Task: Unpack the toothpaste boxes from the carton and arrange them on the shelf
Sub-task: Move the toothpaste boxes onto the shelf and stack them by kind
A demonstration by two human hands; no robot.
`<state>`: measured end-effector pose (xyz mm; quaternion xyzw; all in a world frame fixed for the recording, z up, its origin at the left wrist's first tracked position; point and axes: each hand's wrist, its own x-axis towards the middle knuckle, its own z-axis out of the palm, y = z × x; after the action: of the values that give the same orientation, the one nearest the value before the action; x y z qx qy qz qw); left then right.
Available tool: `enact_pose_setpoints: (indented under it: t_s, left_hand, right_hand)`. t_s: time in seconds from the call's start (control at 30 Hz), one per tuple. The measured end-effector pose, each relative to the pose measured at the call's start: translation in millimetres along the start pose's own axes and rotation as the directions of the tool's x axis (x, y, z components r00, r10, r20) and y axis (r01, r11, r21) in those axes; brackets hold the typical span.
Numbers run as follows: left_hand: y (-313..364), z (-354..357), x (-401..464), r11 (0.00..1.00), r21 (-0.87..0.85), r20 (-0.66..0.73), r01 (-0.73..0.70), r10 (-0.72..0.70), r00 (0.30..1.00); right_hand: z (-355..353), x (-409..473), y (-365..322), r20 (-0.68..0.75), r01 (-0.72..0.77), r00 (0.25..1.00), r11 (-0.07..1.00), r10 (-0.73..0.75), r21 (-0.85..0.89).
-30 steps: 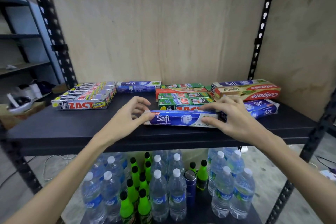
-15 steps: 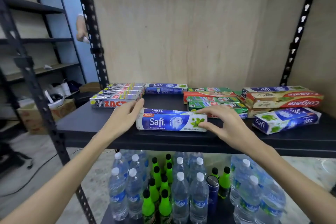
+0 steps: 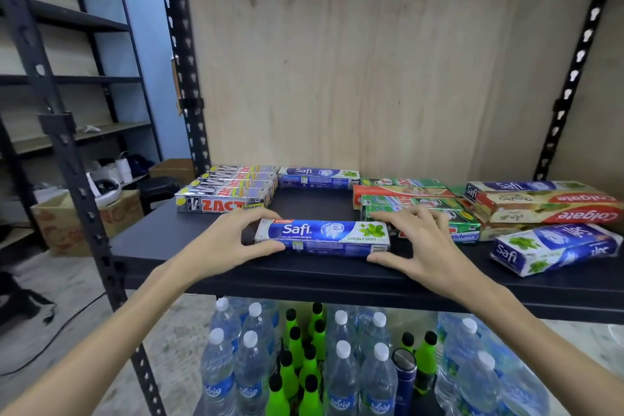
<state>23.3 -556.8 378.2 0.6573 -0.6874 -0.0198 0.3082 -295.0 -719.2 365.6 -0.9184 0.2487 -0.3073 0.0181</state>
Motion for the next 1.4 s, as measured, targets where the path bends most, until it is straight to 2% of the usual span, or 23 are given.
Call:
enact_pose_setpoints:
  t_s: [0.1, 0.2, 0.33, 0.43, 0.53, 0.67, 0.87, 1.17, 1.27, 1.4]
  left_hand:
    - [-9, 0, -2, 0.996, 0.091, -0.025, 0.000, 0.003, 1.000]
    - [-18, 0, -2, 0.995, 0.101, -0.039, -0.025, 0.029, 0.999]
    - [-19, -8, 6, 0.998, 0.028, -0.128, -0.057, 0.060, 0.990]
    - [-22, -18, 18, 0.998, -0.060, -0.162, -0.026, 0.016, 0.987]
    - [-29, -23, 42, 0.998, -0.070, -0.196, 0.000, -0.014, 0.981]
    - [-43, -26, 94, 0.996, -0.081, -0.177, 0.029, -0.043, 0.983]
    - [-78, -21, 157, 0.986, -0.078, -0.119, 0.151, -0.159, 0.980]
    - [-101, -13, 190, 0.952, -0.219, -0.062, 0.212, -0.231, 0.971]
    - [-105, -12, 197, 0.952, -0.221, -0.083, 0.211, -0.234, 0.969]
    - [-101, -7, 196, 0.950, -0.213, -0.028, 0.227, -0.239, 0.971]
  right_hand:
    - [1, 4, -4, -0.042, 0.007, 0.999, 0.997, -0.004, 0.073]
    - [2, 9, -5, -0.057, 0.004, 0.998, 0.994, 0.002, 0.105]
    - [4, 23, -5, -0.121, 0.048, 0.992, 0.993, -0.035, 0.109]
    - [3, 43, -3, -0.165, 0.042, 0.986, 0.990, -0.019, 0.133]
    - [2, 70, 3, -0.179, 0.024, 0.984, 0.995, -0.007, 0.093]
    - [10, 116, 24, -0.094, -0.074, 0.992, 0.992, 0.084, 0.107]
    - [41, 174, 57, 0.060, -0.228, 0.974, 0.927, 0.220, 0.297]
    - [57, 206, 86, 0.259, -0.365, 0.924, 0.847, 0.281, 0.386]
    - [64, 208, 89, 0.290, -0.385, 0.912, 0.846, 0.289, 0.370]
    - [62, 207, 94, 0.297, -0.398, 0.905, 0.852, 0.304, 0.339]
